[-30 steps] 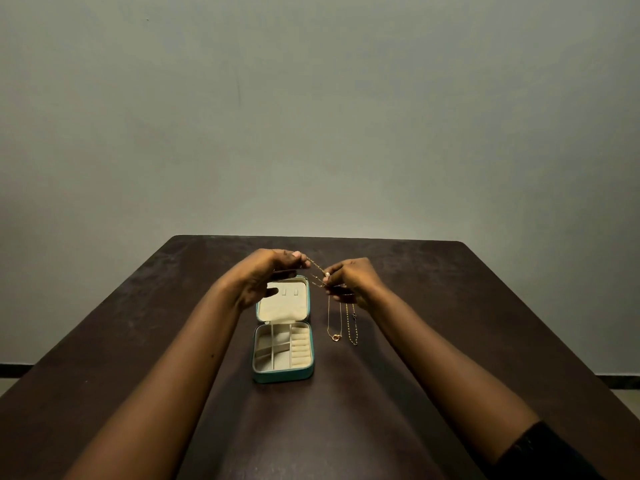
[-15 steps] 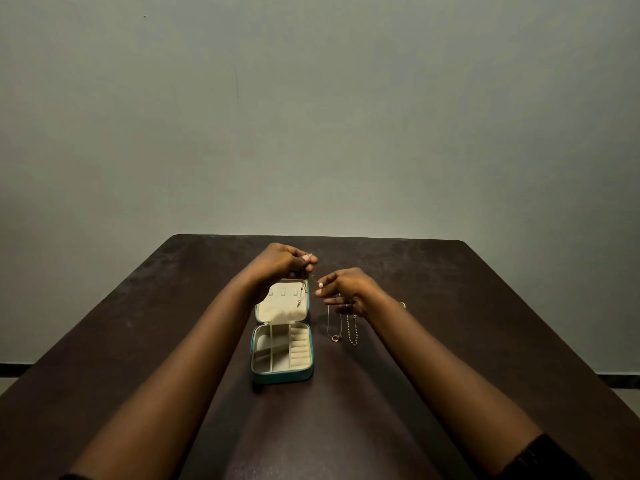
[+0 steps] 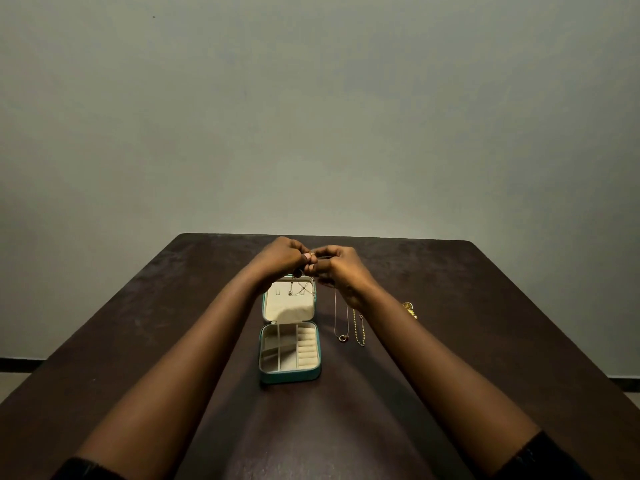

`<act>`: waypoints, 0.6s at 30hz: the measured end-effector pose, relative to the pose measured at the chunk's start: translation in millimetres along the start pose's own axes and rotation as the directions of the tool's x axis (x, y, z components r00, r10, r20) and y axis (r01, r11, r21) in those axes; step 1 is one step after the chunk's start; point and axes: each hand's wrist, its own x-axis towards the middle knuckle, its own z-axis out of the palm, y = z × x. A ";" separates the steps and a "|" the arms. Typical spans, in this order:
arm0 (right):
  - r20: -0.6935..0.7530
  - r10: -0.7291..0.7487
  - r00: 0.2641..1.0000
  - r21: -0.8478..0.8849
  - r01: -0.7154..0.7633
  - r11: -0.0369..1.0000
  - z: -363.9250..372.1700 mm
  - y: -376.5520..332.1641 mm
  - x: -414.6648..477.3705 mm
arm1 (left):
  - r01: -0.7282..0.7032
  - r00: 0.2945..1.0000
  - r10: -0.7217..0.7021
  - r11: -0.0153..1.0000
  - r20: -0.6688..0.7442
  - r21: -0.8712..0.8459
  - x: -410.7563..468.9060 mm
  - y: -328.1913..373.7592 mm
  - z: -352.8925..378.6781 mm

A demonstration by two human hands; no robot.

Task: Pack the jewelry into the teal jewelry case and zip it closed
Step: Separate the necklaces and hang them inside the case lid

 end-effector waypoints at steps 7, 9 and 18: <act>-0.053 -0.003 0.999 -0.067 -0.001 0.998 2.2 5.5 1.2 | 0.025 0.998 -0.020 0.997 -0.064 0.074 2.0 -11.4 -6.6; -0.081 0.012 0.997 -0.082 -0.019 0.996 1.3 8.5 3.5 | 0.042 0.996 -0.037 0.997 -0.082 0.068 2.2 -14.6 -7.7; -0.079 0.077 0.994 -0.113 -0.086 0.990 2.6 18.9 5.7 | 0.002 0.997 0.000 1.000 -0.082 0.023 2.8 -24.1 -8.5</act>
